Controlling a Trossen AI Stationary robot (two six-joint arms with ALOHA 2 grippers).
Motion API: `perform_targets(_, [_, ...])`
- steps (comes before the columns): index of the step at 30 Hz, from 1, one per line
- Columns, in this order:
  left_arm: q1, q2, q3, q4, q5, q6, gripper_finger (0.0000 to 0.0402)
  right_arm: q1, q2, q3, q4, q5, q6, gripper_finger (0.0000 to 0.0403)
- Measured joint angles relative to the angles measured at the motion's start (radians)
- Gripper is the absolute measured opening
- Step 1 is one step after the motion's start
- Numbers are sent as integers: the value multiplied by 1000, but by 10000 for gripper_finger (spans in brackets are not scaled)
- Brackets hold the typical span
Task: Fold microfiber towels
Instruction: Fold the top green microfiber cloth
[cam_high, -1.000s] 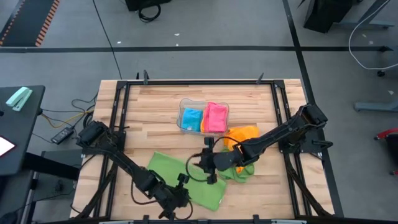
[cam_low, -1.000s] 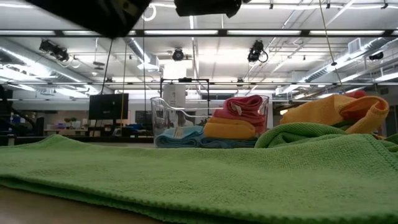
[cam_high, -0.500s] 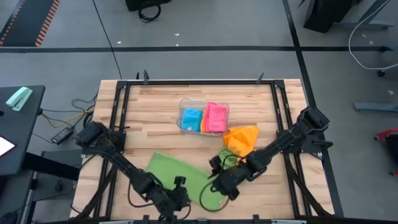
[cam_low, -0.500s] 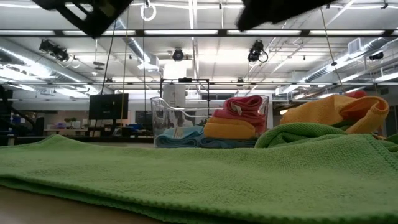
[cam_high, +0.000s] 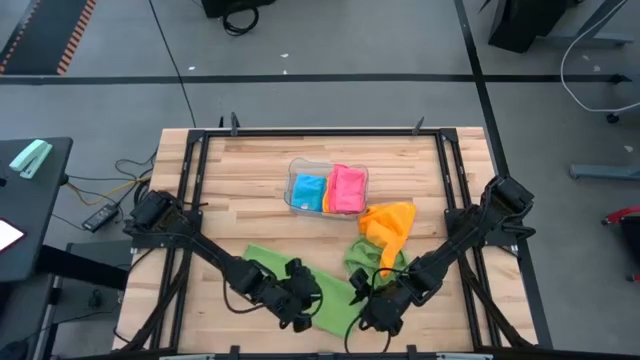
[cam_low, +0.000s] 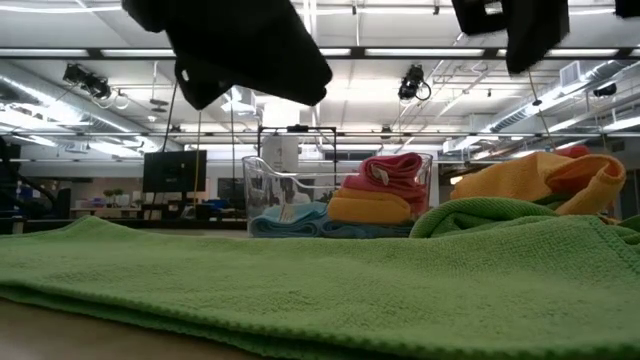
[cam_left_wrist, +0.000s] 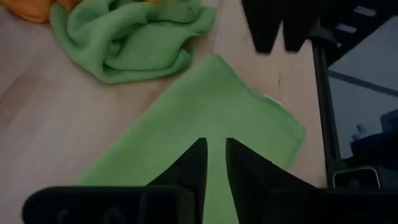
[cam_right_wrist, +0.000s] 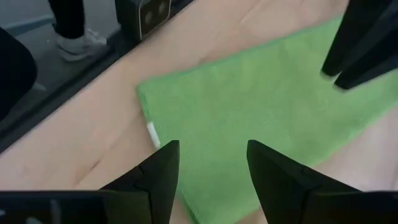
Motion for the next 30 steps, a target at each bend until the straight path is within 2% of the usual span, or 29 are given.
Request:
perform_targets(17, [8, 0, 0, 18, -4, -36, 70, 54, 1, -80, 146, -23, -40, 198])
perform_targets(30, [9, 0, 0, 13, -4, -49, 73, 57, 149, -57, 210, 40, -114, 198])
